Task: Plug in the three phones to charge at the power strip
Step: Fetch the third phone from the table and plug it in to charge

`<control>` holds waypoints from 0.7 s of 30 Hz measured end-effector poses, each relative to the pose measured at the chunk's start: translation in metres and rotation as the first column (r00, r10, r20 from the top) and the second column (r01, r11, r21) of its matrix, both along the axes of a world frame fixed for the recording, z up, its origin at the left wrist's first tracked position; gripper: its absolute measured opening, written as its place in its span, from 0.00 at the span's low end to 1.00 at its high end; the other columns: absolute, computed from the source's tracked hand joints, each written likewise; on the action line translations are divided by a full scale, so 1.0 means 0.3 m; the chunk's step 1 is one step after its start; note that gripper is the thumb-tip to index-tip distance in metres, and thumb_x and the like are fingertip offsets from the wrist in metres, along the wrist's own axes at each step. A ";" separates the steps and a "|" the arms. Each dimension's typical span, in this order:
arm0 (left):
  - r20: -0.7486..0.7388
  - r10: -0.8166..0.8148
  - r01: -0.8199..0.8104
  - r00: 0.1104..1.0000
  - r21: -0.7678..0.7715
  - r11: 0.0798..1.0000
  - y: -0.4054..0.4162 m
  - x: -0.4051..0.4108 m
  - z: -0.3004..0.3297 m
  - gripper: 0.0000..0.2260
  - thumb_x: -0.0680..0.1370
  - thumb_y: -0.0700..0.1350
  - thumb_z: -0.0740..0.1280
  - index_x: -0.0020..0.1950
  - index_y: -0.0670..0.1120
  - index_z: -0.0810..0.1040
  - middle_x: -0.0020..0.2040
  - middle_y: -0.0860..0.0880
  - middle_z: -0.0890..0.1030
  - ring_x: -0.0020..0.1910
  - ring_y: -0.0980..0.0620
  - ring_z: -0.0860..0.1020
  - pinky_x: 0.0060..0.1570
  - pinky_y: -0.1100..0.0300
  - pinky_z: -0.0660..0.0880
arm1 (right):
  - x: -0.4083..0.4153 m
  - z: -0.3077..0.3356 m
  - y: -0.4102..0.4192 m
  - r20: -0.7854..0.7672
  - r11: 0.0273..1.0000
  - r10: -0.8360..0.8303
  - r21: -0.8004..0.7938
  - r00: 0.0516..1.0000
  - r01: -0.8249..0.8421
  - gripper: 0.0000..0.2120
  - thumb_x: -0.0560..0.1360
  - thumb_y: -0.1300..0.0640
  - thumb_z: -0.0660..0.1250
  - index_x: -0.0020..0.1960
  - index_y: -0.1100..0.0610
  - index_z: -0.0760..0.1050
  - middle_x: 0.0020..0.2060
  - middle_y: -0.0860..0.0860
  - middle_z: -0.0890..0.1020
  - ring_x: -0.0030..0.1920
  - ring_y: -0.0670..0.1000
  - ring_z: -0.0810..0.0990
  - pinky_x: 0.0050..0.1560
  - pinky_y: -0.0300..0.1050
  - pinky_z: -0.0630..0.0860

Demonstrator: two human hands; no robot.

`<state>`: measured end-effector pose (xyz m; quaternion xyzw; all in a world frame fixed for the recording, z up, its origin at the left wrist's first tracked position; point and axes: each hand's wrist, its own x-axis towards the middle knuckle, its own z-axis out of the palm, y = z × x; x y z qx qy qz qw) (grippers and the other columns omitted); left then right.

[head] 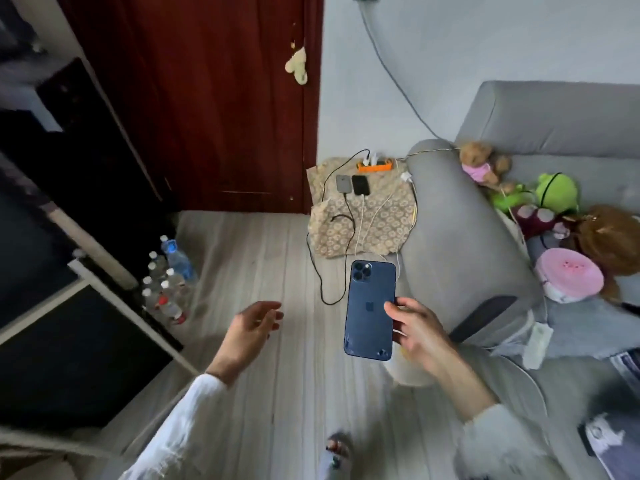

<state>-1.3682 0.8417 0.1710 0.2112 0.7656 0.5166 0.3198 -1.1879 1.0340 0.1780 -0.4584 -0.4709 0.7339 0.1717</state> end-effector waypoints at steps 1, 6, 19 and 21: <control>0.005 -0.024 0.024 1.000 0.010 1.000 0.087 -0.021 0.012 0.08 0.79 0.36 0.59 0.53 0.43 0.76 0.45 0.46 0.80 0.40 0.51 0.78 0.39 0.61 0.71 | -0.020 0.012 0.080 0.003 1.000 -0.003 0.005 1.000 0.003 0.04 0.73 0.63 0.67 0.41 0.56 0.75 0.35 0.50 0.83 0.34 0.49 0.81 0.40 0.43 0.75; 0.034 -0.073 0.073 0.997 0.004 0.997 0.428 -0.147 0.023 0.07 0.78 0.36 0.59 0.52 0.44 0.75 0.45 0.46 0.79 0.42 0.49 0.78 0.40 0.60 0.72 | -0.143 0.032 0.423 0.045 0.999 -0.046 0.017 0.998 0.045 0.03 0.72 0.63 0.68 0.44 0.57 0.75 0.43 0.55 0.82 0.41 0.55 0.80 0.45 0.49 0.75; 0.016 -0.101 0.102 0.995 -0.171 0.980 1.258 -0.762 -0.191 0.10 0.78 0.39 0.61 0.57 0.41 0.77 0.48 0.46 0.80 0.44 0.49 0.78 0.45 0.61 0.71 | -0.704 -0.141 1.216 0.183 0.999 -0.049 -0.006 0.982 0.051 0.13 0.77 0.62 0.61 0.61 0.65 0.71 0.52 0.59 0.79 0.49 0.57 0.77 0.41 0.43 0.73; 0.003 -0.123 0.120 0.992 -0.206 0.971 1.377 -0.842 -0.209 0.10 0.78 0.40 0.61 0.57 0.41 0.77 0.50 0.46 0.80 0.48 0.48 0.78 0.49 0.61 0.71 | -0.789 -0.144 1.325 0.186 0.998 -0.064 -0.016 0.980 0.068 0.10 0.77 0.63 0.60 0.57 0.62 0.73 0.47 0.55 0.80 0.44 0.53 0.79 0.40 0.43 0.74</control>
